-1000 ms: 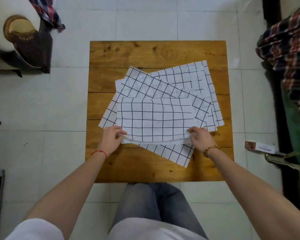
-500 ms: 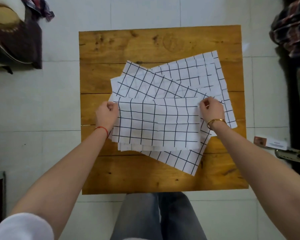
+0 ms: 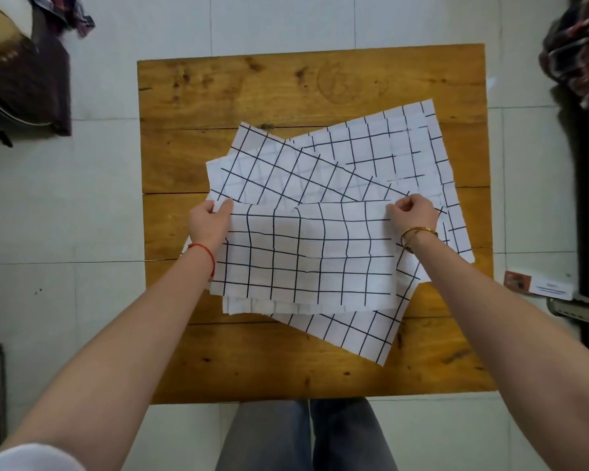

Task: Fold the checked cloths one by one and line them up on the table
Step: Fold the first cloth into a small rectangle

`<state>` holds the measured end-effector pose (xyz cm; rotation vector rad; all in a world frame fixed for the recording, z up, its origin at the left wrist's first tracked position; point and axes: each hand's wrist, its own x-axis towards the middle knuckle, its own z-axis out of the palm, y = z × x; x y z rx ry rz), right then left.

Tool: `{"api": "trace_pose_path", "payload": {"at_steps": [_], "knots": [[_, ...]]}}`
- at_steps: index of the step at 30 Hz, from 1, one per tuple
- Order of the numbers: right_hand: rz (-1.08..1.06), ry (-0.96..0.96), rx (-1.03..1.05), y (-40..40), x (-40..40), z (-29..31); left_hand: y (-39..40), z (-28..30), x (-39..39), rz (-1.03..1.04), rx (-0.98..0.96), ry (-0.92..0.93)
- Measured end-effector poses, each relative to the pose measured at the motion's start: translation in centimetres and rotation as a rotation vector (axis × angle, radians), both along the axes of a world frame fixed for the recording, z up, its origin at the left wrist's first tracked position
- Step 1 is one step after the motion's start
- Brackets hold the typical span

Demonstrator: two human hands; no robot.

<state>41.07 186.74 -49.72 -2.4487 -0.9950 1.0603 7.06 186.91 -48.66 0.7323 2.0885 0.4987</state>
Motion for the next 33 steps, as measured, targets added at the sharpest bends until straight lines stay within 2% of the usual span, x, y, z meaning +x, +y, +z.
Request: {"api": "trace_pose_path", "payload": {"at_steps": [4,8,12,14,16,18,20,22,26,29,33], "knots": [[-0.029,-0.024,0.071,0.2,0.4,0.4,-0.5,-0.3,-0.3,0.080,0.064,-0.042],[-0.077,-0.039,0.110,0.5,0.7,0.5,-0.8,-0.2,0.1,0.058,0.073,-0.079],[-0.103,-0.046,0.106,0.5,0.7,0.5,-1.1,0.1,0.8,0.098,0.053,-0.018],[-0.052,-0.096,0.142,0.3,0.1,0.8,-1.6,0.3,0.9,0.057,0.110,0.076],[0.110,-0.190,0.210,0.1,-1.1,1.2,-2.3,0.5,1.0,-0.142,0.186,0.284],[0.379,-0.275,0.287,-0.2,-3.2,1.6,-3.1,0.7,1.4,-0.412,0.273,0.436],[0.629,-0.294,0.351,-0.3,-5.8,2.0,-3.7,0.6,1.9,-0.644,0.328,0.500],[0.839,-0.276,0.392,-0.6,-8.4,1.8,-4.3,0.0,2.1,-0.802,0.294,0.549],[1.109,-0.276,0.269,-1.3,-13.1,1.0,-5.0,-0.8,2.1,-0.906,0.138,0.578],[1.217,-0.327,0.196,-1.3,-15.5,0.6,-4.9,-1.2,1.9,-0.930,0.041,0.583],[1.314,-0.384,0.143,-1.3,-17.5,0.0,-4.8,-1.5,1.5,-0.951,0.003,0.615]]}}
